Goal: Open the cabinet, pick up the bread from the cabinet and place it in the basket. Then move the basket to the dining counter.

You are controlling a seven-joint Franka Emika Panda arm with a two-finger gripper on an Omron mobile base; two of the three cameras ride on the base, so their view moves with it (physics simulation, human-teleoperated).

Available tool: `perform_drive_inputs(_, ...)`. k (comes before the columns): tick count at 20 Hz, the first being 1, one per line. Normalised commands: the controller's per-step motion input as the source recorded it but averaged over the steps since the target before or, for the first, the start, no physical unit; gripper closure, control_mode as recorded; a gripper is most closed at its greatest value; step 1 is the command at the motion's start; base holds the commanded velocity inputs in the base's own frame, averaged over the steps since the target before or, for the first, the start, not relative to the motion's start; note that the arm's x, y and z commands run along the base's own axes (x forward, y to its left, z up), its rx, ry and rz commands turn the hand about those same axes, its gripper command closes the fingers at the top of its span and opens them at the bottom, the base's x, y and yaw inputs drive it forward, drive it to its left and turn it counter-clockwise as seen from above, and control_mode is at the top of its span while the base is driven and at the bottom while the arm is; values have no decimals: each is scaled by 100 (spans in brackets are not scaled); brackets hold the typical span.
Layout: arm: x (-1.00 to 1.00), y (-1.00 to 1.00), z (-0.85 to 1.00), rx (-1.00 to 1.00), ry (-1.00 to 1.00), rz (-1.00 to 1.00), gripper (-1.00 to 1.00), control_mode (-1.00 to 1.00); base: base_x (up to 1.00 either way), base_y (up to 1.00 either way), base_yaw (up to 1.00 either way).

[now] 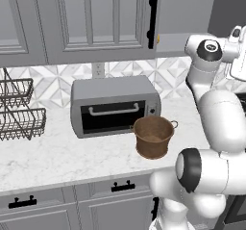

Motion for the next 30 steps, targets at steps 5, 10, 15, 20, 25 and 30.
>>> perform_drive_inputs(5,-17,-100,-4,0,-1,4,-100,-100,0,0,0)
perform_drive_inputs(10,1,-83,-3,0,-6,16,-100,-100,0,0,0)
perform_drive_inputs(15,0,-28,-2,0,-1,10,-100,-100,0,0,0)
perform_drive_inputs(20,0,82,-9,0,0,-1,-100,-100,0,0,0)
perform_drive_inputs(25,-1,100,-1,0,-10,-3,-100,-100,0,0,0)
perform_drive_inputs(30,-21,82,-55,68,-15,-19,-100,-100,0,0,0)
